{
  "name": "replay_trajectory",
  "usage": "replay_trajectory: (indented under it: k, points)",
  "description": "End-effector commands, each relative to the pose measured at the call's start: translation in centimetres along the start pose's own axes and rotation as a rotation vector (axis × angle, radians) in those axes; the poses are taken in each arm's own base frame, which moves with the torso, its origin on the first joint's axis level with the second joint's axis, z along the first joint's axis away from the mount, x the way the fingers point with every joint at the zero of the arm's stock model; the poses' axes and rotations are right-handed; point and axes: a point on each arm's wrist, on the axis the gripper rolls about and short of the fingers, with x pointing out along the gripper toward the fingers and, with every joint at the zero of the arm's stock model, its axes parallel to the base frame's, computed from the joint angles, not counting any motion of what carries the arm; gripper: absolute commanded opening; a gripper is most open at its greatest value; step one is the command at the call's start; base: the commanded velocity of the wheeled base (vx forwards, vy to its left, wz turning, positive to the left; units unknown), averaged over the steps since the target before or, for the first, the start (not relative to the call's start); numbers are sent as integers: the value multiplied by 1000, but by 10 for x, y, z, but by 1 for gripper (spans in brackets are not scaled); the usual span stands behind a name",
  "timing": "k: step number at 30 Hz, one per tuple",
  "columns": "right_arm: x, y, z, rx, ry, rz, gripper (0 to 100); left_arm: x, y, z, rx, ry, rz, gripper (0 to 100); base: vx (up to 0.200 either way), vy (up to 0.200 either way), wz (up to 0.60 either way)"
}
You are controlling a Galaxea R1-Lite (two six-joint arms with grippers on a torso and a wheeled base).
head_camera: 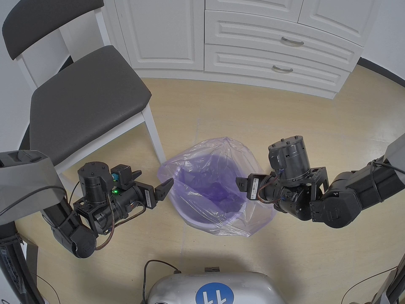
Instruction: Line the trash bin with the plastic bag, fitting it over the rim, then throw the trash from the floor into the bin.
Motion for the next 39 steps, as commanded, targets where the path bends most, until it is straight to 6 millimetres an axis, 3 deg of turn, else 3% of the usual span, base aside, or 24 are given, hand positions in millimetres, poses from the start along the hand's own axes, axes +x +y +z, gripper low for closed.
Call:
replay_trajectory:
  k: [1, 7, 10, 11, 14, 25, 39]
  points:
    - [19, -10, -15, -54, 51, -53, 100, 9, 2, -12, -2, 32, 7, 100, 0, 0, 0]
    - [50, -24, -26, -74, 54, -142, 100, 25, 4, -19, -38, 33, 17, 100, 0, 0, 0]
    - [55, -26, -27, -71, 48, -145, 100, 30, 5, -20, -51, 27, 27, 100, 0, 0, 0]
    - [65, -32, -28, -81, 39, -161, 100, 41, 9, -23, -81, 13, 70, 100, 0, 0, 0]
    - [73, -37, -27, -81, 20, -174, 100, 49, 14, -27, -90, 11, 95, 100, 0, 0, 0]
    - [88, -58, -16, -56, -12, -246, 100, 62, 21, -30, -100, -20, 146, 100, 0, 0, 0]
    - [107, -58, -16, -15, -116, -222, 100, 74, 23, -27, -106, -64, 188, 100, 0, 0, 0]
